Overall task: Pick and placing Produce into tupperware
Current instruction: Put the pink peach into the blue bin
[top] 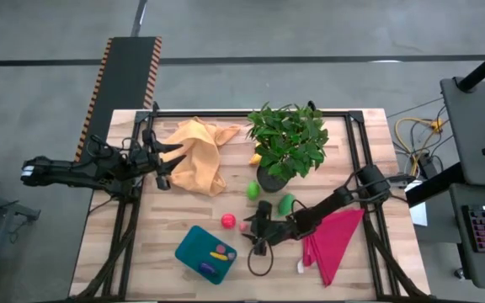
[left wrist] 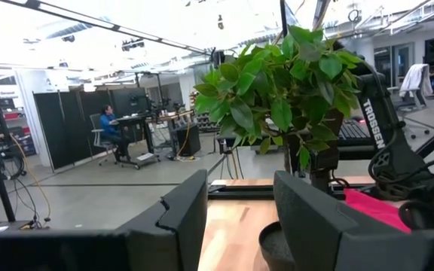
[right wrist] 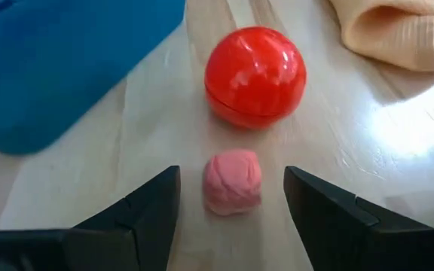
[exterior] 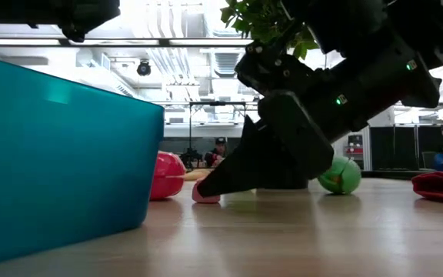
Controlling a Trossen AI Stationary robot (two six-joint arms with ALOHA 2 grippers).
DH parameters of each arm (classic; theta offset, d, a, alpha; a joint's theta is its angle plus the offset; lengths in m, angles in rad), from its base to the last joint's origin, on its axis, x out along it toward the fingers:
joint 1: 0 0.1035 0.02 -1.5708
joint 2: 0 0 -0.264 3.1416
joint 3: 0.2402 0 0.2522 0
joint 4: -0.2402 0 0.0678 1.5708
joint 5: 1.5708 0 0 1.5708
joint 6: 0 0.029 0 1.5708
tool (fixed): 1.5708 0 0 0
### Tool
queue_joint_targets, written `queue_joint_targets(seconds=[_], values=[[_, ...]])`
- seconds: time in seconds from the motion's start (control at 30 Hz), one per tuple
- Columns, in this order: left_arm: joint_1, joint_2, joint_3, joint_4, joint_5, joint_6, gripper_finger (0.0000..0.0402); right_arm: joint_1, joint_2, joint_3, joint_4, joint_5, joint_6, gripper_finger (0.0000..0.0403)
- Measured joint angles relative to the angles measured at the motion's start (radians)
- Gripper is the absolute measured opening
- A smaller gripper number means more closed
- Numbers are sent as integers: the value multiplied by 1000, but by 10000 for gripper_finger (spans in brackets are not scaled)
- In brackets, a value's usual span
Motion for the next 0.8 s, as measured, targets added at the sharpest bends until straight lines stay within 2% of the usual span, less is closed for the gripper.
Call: queue_joint_targets(seconds=[0.33, 0.8], values=[[0, 0, 0, 1, 0, 0, 140, 0, 15, 23, -20, -10, 4, 204], [0, 0, 0, 2, 0, 0, 140, 0, 11, 24, -37, -10, 14, 104]])
